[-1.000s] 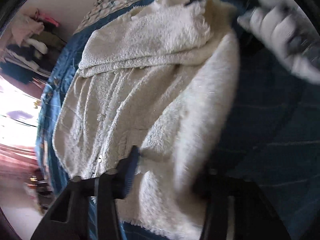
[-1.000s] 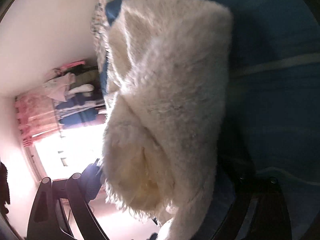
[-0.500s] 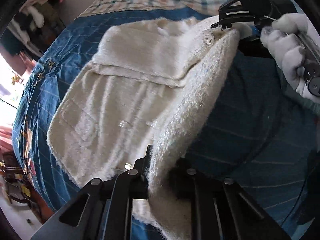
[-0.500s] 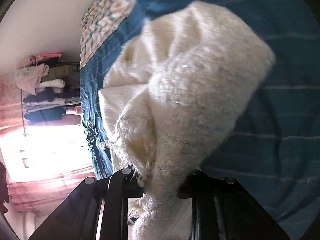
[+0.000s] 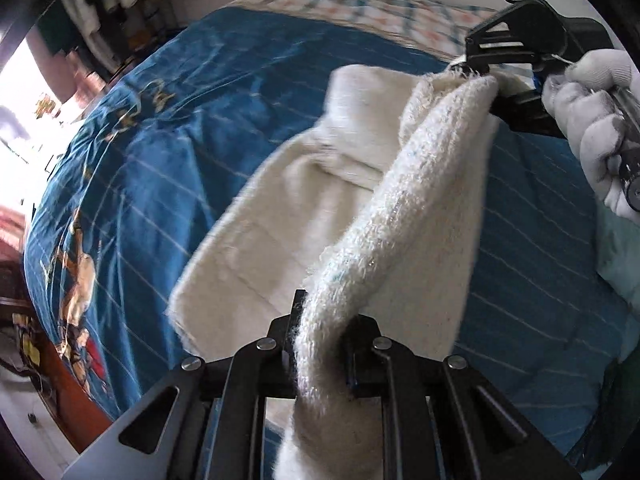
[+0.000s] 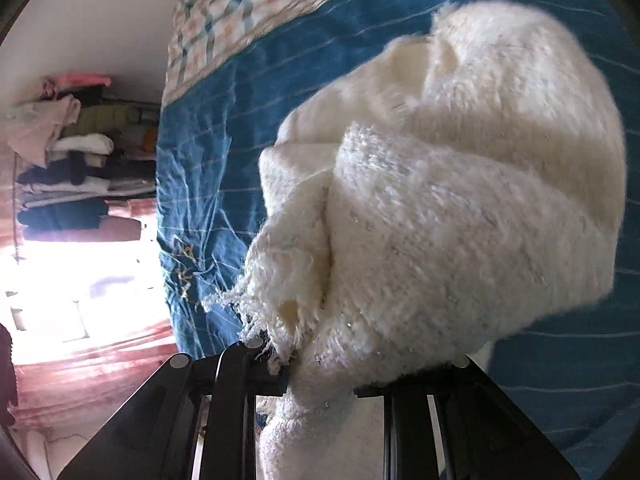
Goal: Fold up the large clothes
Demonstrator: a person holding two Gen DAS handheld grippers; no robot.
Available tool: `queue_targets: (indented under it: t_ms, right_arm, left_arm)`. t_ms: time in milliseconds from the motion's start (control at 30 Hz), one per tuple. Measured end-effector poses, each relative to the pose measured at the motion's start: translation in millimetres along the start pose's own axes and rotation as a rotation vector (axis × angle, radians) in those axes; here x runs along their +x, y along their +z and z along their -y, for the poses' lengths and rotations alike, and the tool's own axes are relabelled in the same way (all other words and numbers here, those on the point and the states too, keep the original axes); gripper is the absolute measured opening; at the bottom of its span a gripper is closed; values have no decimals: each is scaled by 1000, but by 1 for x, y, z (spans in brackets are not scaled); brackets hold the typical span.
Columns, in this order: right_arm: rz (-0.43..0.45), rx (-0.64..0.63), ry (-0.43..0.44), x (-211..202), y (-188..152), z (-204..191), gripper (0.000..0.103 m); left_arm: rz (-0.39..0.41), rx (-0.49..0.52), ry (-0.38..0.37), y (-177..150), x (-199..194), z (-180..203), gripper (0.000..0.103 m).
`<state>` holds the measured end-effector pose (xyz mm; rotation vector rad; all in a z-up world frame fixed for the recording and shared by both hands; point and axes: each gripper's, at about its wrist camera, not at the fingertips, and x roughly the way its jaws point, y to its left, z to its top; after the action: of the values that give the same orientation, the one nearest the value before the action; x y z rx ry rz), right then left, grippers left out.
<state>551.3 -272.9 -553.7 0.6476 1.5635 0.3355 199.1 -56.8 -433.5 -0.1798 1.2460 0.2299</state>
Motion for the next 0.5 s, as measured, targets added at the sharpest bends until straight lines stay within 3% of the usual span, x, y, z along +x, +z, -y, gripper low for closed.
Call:
queue_targets:
  t_ms: [267,500]
  right_arm:
    - [-60,-23,-156,97,10,-40,22]
    - [-77,-24,-215,113,14,-48,22]
  left_arm:
    - [-81,-105,14,0,55,-76,12]
    - [-106,-110,-15,-4,65,-85,12]
